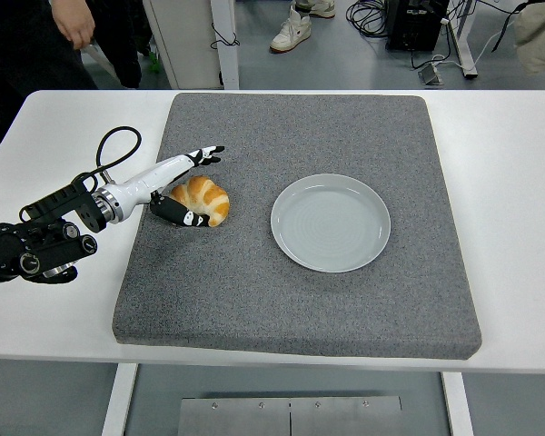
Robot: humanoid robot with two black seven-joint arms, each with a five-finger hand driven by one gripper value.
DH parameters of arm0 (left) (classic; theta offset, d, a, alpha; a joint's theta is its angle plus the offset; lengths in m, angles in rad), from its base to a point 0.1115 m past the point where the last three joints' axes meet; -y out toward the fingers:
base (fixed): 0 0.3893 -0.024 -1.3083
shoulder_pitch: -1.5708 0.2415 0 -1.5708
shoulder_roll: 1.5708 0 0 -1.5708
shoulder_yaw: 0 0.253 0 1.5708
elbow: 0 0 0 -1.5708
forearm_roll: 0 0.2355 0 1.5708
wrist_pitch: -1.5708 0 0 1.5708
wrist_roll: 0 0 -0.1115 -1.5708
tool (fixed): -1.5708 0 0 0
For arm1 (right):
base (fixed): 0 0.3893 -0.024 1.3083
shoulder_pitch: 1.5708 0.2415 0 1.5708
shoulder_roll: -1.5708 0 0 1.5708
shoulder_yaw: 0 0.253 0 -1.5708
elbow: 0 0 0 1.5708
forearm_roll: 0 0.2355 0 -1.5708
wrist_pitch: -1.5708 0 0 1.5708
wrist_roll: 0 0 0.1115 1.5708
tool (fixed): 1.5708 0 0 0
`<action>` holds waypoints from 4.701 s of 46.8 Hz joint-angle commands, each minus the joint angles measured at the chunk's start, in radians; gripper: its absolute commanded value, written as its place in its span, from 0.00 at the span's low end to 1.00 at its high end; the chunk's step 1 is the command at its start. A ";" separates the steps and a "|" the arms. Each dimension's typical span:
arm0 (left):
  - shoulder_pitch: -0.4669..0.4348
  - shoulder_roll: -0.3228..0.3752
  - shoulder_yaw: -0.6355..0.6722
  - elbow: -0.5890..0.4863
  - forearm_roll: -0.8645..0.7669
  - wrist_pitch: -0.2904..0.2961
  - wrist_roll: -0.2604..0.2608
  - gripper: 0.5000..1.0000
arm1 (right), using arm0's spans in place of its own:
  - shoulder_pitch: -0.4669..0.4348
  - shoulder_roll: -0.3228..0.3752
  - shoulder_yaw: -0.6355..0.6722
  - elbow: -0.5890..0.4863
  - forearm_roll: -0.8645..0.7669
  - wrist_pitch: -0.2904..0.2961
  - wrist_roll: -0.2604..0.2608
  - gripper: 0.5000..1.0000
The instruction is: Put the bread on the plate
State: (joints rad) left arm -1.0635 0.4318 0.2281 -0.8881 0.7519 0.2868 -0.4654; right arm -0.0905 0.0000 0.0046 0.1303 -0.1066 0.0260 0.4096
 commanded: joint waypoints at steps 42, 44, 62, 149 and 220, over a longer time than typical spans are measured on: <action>-0.023 0.002 -0.004 0.011 0.007 0.020 0.001 0.00 | 0.000 0.000 0.000 0.000 0.001 0.000 0.000 1.00; -0.027 0.004 -0.006 0.011 0.009 0.020 0.001 0.00 | 0.000 0.000 0.000 0.000 0.001 0.000 0.000 1.00; -0.150 0.015 -0.004 0.028 0.010 0.035 0.004 0.00 | 0.000 0.000 0.000 0.000 -0.001 0.000 0.000 1.00; -0.351 -0.393 0.008 0.107 0.044 0.094 -0.025 0.00 | -0.002 0.000 0.000 0.002 0.001 0.000 0.000 1.00; -0.042 -0.432 0.097 0.146 0.145 0.210 -0.111 0.00 | -0.005 0.000 0.002 0.000 0.001 0.000 0.000 1.00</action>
State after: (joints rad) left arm -1.1064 0.0000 0.3253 -0.7439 0.8972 0.4973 -0.5750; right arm -0.0954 0.0000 0.0057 0.1308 -0.1062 0.0263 0.4095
